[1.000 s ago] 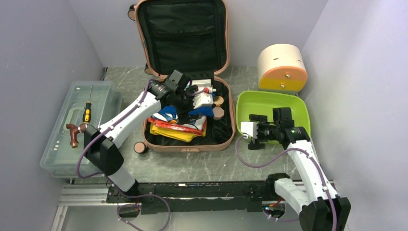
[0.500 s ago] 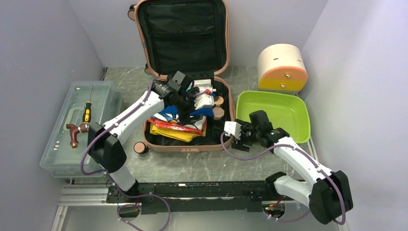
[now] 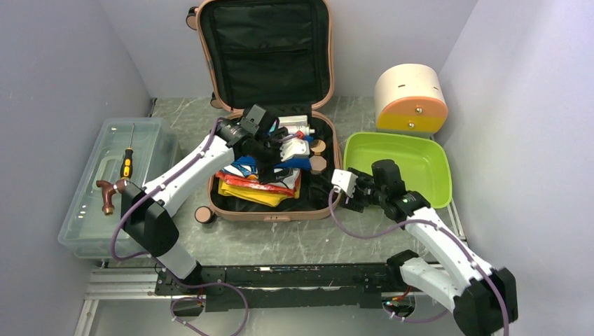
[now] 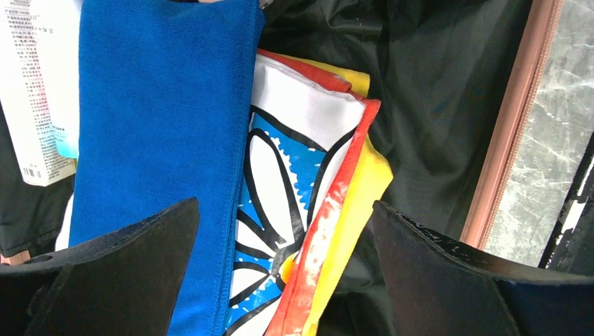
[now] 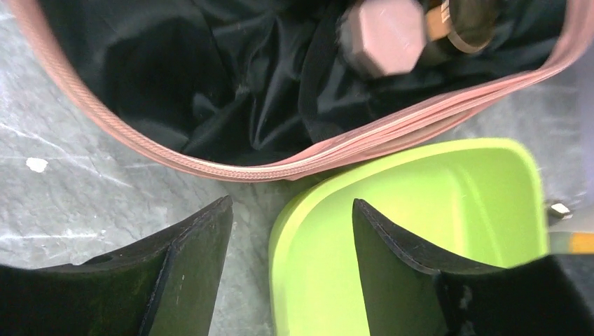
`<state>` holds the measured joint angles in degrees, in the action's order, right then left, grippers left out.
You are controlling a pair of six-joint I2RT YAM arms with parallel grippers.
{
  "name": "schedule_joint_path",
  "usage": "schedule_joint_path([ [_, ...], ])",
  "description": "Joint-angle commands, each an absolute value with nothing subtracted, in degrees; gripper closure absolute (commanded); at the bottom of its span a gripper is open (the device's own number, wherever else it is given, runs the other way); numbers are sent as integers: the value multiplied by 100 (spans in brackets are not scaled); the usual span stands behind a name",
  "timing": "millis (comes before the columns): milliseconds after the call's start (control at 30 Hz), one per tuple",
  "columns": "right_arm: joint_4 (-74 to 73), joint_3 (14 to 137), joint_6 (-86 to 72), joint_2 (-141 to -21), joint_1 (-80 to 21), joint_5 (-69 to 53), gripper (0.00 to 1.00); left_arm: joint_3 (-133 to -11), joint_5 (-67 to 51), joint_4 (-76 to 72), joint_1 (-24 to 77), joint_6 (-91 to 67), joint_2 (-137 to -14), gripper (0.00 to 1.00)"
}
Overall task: Open, take out, and arrange the luggage
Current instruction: Adjust the bin at the corner of the board.
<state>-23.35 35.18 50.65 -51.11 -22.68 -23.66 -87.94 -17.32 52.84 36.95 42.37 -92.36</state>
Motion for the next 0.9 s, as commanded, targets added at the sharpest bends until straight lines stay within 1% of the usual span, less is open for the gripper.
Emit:
schedule_joint_path([
  [0,-2327,3566,4836,-5915,-2224,-1925,37,-8757,-2165,5342,3718,4305,-9061,0],
  [67,-2402,3642,4774,-6199,-2223,-1846,41,-8739,-2410,5494,3730,4408,-9029,1],
  [233,-2260,3598,4712,-6381,-2217,-1568,44,-8649,-3216,6056,3867,4889,-8866,0],
  [433,-2301,3693,4658,-6328,-2224,-1656,62,-8495,-3991,6816,4309,5398,-8942,1],
  [567,-2403,3796,4610,-6235,-2138,-1877,81,-8218,-3648,6836,4613,5348,-9109,1],
  [733,-2518,3873,4574,-5979,-1944,-2350,99,-7706,-2772,6040,4649,4890,-9073,1],
  [867,-2557,3850,4595,-5714,-1787,-2688,100,-7501,-2669,5956,4649,4904,-8976,4],
])
